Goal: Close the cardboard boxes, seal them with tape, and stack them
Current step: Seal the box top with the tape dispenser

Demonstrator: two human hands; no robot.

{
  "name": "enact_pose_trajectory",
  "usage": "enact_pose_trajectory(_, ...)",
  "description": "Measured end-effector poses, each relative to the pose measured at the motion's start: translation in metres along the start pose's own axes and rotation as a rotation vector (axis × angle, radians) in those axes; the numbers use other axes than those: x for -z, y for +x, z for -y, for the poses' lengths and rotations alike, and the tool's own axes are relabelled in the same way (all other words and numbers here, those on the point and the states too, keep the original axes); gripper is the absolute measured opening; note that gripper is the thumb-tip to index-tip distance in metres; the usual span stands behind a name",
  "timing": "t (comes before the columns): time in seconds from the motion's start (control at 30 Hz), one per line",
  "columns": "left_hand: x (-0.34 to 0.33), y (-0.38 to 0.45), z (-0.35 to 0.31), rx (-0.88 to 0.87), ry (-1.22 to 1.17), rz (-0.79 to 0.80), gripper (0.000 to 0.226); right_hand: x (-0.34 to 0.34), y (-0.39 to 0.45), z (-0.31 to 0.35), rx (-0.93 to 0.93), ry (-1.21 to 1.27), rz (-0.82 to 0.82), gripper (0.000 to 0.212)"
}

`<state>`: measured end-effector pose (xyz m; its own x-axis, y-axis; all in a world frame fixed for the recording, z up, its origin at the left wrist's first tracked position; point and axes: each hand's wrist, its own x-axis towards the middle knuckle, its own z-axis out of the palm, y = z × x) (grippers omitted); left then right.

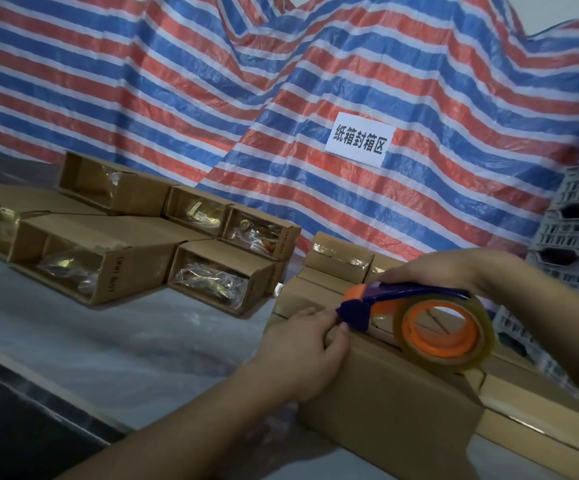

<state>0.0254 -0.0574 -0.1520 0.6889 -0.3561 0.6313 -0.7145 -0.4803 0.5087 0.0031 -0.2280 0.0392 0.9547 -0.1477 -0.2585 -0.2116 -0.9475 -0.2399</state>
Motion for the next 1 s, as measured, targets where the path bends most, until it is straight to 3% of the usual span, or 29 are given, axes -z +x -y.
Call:
enact_pose_trajectory(0.23, -0.005, 0.003, 0.007, 0.065, 0.059, 0.067, 0.061, 0.019, -0.015, -0.056, 0.084, -0.051, -0.222, 0.042)
enact_pose_trajectory(0.5, 0.006, 0.014, -0.007, 0.031, 0.018, 0.092, 0.050, 0.006, -0.017, -0.044, -0.144, -0.173, -0.054, 0.047)
enact_pose_trajectory(0.7, 0.001, 0.010, -0.027, -0.089, 0.160, 0.169, 0.066, 0.001, -0.014, -0.048, -0.019, -0.065, -0.091, 0.042)
enact_pose_trajectory(0.87, 0.004, 0.012, -0.025, -0.077, 0.176, 0.164, 0.062, 0.018, -0.025, -0.059, -0.030, -0.073, -0.013, 0.048)
enact_pose_trajectory(1.0, 0.003, 0.013, -0.025, -0.069, 0.236, 0.182, 0.069, 0.030, -0.047, -0.088, -0.098, 0.039, 0.035, 0.038)
